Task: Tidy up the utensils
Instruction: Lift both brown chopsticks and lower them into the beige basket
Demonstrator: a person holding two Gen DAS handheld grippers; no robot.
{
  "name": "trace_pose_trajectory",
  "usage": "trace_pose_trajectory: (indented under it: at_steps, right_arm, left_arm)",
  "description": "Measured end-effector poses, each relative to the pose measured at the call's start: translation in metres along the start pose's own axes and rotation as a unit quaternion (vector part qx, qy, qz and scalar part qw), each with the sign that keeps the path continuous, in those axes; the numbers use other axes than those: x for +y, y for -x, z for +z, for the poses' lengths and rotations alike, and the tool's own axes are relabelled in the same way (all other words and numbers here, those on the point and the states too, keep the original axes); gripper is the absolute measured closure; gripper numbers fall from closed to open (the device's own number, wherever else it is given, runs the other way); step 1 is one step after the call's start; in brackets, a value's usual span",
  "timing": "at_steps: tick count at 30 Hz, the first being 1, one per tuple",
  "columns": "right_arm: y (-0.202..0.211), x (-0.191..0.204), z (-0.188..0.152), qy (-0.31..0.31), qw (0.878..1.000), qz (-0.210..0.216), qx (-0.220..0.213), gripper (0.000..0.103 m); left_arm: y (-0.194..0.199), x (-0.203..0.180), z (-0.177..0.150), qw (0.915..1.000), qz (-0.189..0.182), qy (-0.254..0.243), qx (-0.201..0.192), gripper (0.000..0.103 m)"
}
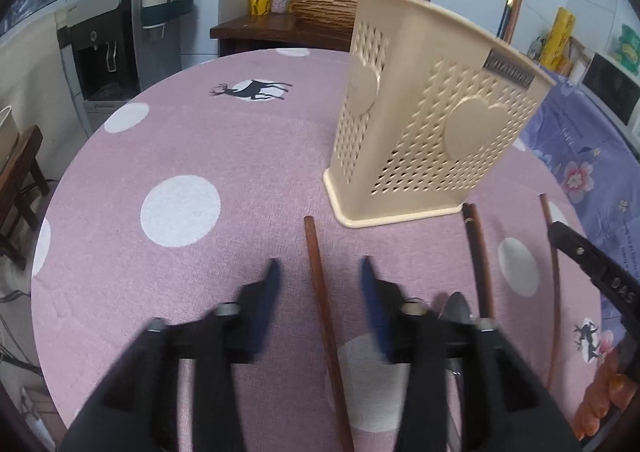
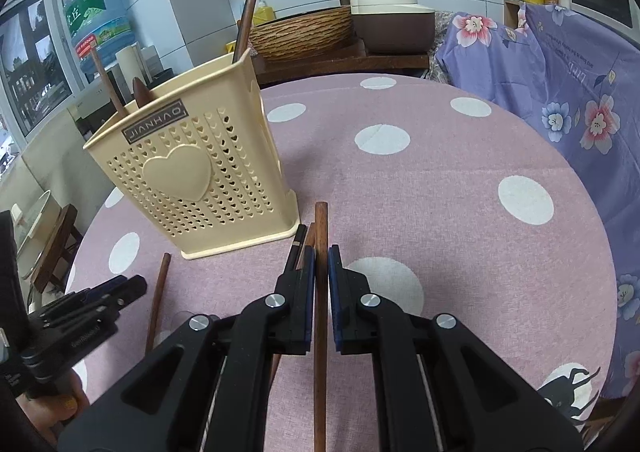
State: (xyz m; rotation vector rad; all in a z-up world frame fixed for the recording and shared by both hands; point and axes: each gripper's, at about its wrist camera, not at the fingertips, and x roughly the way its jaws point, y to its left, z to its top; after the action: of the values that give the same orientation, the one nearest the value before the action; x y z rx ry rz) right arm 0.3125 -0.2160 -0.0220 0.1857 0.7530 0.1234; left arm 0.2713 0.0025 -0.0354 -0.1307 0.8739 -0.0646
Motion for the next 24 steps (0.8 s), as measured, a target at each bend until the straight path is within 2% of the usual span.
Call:
trace_pose_trajectory:
  at_steps: [3,7,11,13,14,19,24]
  right_arm:
    - [-0.001,-0.001,-0.003,0.0,1.0,-0.001,0.001,0.095]
    - [-0.001,-0.001,-0.002,0.001,1.0,0.0,-0.002,0.095]
    - [0.001,0.0,-0.001,0.005,1.0,-0.002,-0.007,0.095]
    - [0.0,0.0,-0.001,0.003,1.0,0.0,-0.006,0.095]
    - [0.0,0.0,-0.002,0.003,1.0,0.0,-0.007,0.095]
    - [0.0,0.002,-0.002,0.002,1.0,0.0,-0.005,0.095]
    - [0.001,0.002,-0.003,0.003,1.0,0.002,-0.007,0.095]
  left_arm:
    - [-0.01,-0.004,-0.004,0.9997,0.017,-0.015,0.01,0.052]
    - [-0.021,-0.006,-0.005,0.9991,0.036,-0.018,0.015,0.074]
    - [-0.027,-0.015,-0.003,0.9972,0.059,-0.044,0.014,0.079]
    - [-0.029,-0.017,-0.002,0.9969,0.061,-0.048,0.011,0.09]
    - [-0.029,-0.017,-0.001,0.9968,0.064,-0.048,0.01,0.093]
    - [-0.031,-0.019,0.0,0.9967,0.065,-0.048,0.008,0.094]
    - [-0.029,-0.014,0.002,0.9987,0.04,-0.03,0.009,0.095]
